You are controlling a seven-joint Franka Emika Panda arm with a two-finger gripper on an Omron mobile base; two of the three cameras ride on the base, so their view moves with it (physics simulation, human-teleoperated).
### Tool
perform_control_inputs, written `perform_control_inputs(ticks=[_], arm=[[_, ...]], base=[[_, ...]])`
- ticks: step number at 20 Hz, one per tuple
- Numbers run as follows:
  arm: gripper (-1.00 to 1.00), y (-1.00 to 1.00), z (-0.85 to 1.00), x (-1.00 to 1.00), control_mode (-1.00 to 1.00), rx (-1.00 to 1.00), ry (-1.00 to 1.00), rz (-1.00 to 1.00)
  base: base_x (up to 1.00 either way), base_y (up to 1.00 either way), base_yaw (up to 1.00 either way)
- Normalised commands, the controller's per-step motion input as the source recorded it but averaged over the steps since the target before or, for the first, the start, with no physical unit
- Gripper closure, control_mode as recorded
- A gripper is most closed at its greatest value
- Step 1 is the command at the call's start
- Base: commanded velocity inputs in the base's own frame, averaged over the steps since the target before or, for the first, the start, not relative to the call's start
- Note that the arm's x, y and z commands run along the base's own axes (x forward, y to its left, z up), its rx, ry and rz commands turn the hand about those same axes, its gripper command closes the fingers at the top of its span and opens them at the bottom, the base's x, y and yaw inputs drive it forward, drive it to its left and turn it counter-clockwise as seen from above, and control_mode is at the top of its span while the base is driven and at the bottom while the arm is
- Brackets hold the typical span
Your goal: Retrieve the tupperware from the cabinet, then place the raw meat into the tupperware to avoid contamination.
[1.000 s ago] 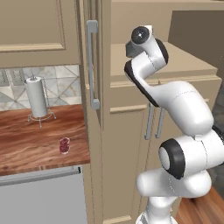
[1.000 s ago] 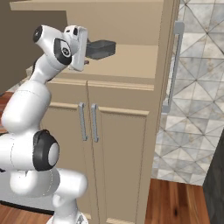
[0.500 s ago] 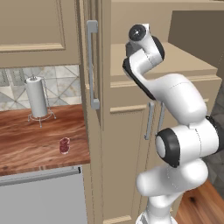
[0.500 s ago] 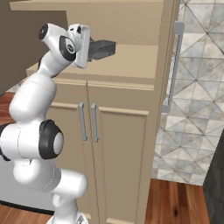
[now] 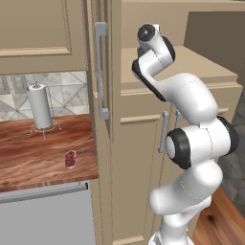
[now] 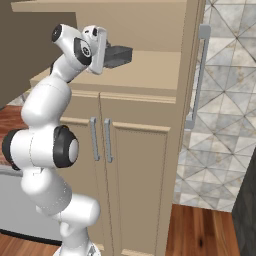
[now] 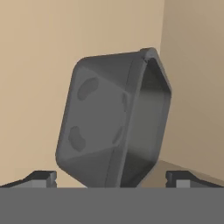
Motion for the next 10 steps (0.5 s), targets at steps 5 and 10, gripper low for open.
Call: perform_control_inputs(ticks=[5, 10], arm=[[-1.0, 0.0, -0.17, 0.27, -1.0, 0.01, 0.0, 0.0], [-1.0, 0.0, -0.17, 0.34, -1.0, 0.04, 0.0, -0.01]], base=[[0.0, 0.0, 0.0], [0.0, 0.0, 0.0]])
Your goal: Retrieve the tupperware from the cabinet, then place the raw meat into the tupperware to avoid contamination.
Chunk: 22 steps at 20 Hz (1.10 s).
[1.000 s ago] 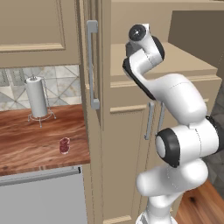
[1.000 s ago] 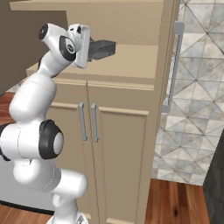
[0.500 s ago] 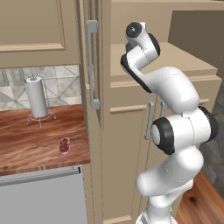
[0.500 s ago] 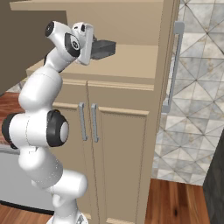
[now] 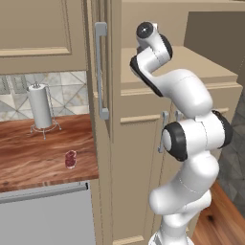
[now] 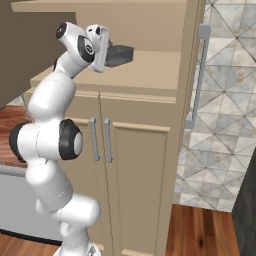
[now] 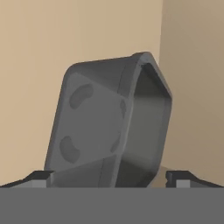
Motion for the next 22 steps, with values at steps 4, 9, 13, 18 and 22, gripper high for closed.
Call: perform_control_inputs(ticks=[4, 9, 13, 18, 22], arm=[[-1.0, 0.0, -0.22, 0.28, -1.0, 0.04, 0.02, -0.01], [1.0, 0.03, -0.24, 0.09, -1.0, 0.03, 0.03, -0.02], [1.0, 0.0, -0.23, 0.03, -1.0, 0.04, 0.03, -0.02], [1.0, 0.0, -0.22, 0.02, -1.0, 0.04, 0.02, -0.02], [1.0, 0.0, -0.18, 0.02, -1.0, 0.03, 0.0, -0.02]], base=[[0.0, 0.0, 0.0], [0.0, 0.0, 0.0], [0.0, 0.0, 0.0], [0.0, 0.0, 0.0], [0.0, 0.0, 0.0]])
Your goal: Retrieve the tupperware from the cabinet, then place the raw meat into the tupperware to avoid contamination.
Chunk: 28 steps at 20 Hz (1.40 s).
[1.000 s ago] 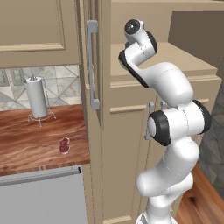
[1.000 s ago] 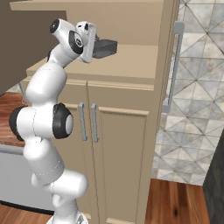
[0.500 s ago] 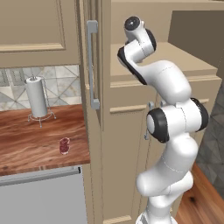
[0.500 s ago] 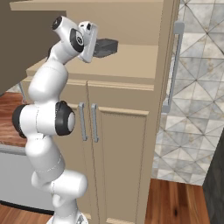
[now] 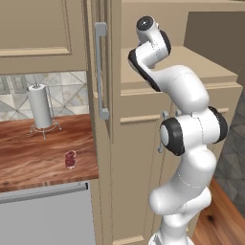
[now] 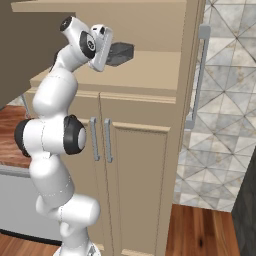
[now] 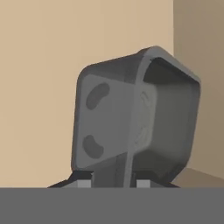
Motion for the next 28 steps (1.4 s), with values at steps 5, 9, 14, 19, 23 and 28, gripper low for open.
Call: perform_control_inputs(ticks=[5, 9, 14, 19, 23, 28], arm=[[1.0, 0.0, -0.04, 0.0, -1.0, 0.0, 0.01, -0.03], [1.0, 0.02, 0.01, -0.08, -1.0, 0.0, 0.01, -0.04], [1.0, 0.12, 0.06, -0.08, -1.0, 0.0, 0.0, -0.04], [1.0, 0.15, 0.01, -0.05, -1.0, -0.01, 0.0, -0.04], [1.0, 0.1, 0.01, -0.1, -1.0, -0.02, -0.02, -0.05], [1.0, 0.1, 0.0, -0.21, -1.0, -0.02, -0.05, -0.05]], base=[[0.0, 0.0, 0.0], [0.0, 0.0, 0.0], [0.0, 0.0, 0.0], [0.0, 0.0, 0.0], [0.0, 0.0, 0.0], [0.0, 0.0, 0.0]])
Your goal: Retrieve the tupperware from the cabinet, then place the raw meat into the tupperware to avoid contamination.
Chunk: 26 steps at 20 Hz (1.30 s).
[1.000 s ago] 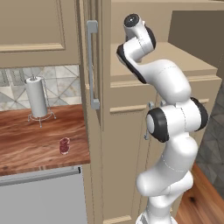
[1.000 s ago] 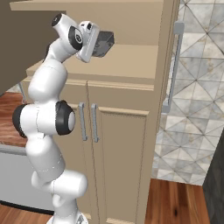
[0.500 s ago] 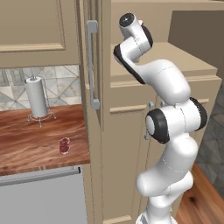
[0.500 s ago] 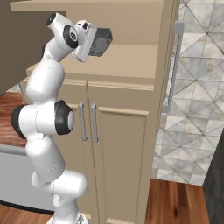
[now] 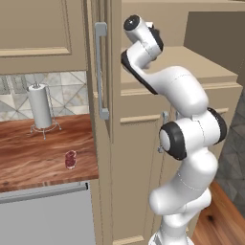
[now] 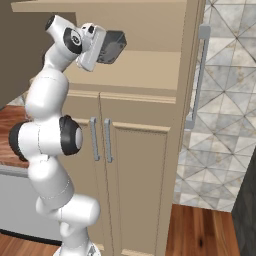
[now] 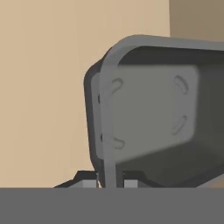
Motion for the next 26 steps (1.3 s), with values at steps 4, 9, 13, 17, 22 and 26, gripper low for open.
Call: perform_control_inputs(ticks=[4, 9, 13, 17, 22, 26], arm=[[1.0, 0.02, 0.0, -0.32, -1.0, -0.05, -0.09, -0.02], [1.0, 0.0, 0.0, -0.36, -1.0, -0.05, -0.09, 0.0], [1.0, 0.0, 0.0, -0.38, -1.0, -0.04, -0.07, 0.0], [1.0, 0.0, 0.02, -0.47, -1.0, -0.02, -0.06, 0.0], [1.0, 0.02, 0.11, -0.6, -1.0, 0.0, 0.0, -0.01], [1.0, 0.07, 0.19, -0.78, -1.0, 0.0, 0.0, -0.03]], base=[[0.0, 0.0, 0.0], [0.0, 0.0, 0.0], [0.0, 0.0, 0.0], [0.0, 0.0, 0.0], [0.0, 0.0, 0.0], [0.0, 0.0, 0.0]])
